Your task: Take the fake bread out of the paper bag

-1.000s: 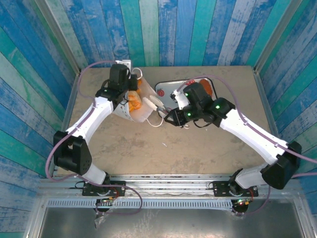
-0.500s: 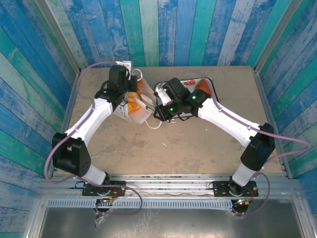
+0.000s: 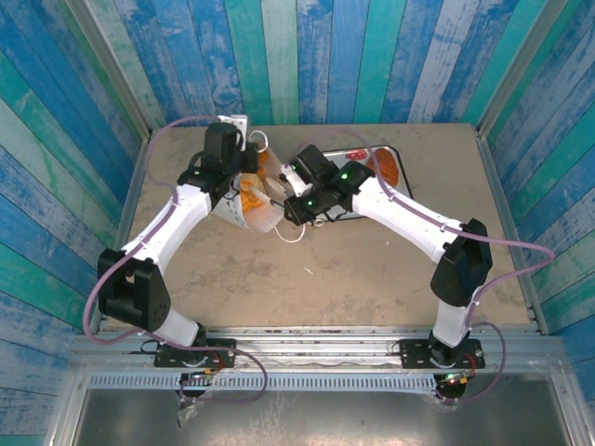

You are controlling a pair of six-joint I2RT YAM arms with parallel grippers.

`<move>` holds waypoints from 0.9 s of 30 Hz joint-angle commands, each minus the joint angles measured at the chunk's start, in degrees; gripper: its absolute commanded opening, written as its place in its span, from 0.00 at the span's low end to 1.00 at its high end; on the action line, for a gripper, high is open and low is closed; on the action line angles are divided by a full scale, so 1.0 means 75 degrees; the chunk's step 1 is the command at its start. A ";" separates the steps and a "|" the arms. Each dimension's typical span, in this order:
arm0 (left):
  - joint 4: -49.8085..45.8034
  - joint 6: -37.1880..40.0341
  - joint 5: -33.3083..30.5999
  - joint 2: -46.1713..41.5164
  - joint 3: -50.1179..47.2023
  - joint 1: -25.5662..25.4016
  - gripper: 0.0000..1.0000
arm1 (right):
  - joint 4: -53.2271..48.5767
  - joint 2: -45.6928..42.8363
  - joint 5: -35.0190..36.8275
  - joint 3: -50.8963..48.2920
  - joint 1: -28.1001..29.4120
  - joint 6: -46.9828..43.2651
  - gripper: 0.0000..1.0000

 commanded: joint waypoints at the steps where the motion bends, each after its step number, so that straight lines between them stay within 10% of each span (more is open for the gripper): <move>1: 0.0303 0.0042 0.0222 -0.0652 -0.0041 0.0018 0.00 | -0.0017 0.0173 -0.0040 0.0366 0.0069 -0.0180 0.47; 27: 0.0335 0.0055 0.0242 -0.0634 -0.0094 0.0018 0.00 | -0.0144 0.1014 -0.0088 0.1243 0.0060 -0.0322 0.35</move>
